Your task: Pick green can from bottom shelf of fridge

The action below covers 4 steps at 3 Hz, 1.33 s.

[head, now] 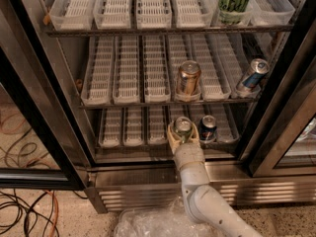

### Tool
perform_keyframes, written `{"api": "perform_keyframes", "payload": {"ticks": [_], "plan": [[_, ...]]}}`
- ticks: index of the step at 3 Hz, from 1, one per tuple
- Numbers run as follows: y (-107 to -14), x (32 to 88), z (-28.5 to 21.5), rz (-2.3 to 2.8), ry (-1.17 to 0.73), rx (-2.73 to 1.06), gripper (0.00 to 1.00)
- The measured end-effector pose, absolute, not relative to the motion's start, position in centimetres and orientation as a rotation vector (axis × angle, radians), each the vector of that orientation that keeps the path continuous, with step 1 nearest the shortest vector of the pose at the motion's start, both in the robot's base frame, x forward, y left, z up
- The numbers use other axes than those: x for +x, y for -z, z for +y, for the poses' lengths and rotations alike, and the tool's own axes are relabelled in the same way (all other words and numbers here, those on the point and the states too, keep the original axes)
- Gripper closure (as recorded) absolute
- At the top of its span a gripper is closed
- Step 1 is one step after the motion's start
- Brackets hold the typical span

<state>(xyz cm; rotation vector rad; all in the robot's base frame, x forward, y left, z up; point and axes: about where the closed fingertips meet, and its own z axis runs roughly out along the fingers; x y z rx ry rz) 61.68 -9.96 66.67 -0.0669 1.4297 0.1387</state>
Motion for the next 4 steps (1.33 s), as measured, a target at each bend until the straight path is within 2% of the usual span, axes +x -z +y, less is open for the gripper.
{"api": "perform_keyframes", "payload": {"ticks": [2, 4], "plan": [[-66.5, 58.4, -8.5, 1.461, -0.213, -0.172, 1.0], [-67.4, 58.0, -8.2, 1.454, -0.249, -0.205, 1.0]]}}
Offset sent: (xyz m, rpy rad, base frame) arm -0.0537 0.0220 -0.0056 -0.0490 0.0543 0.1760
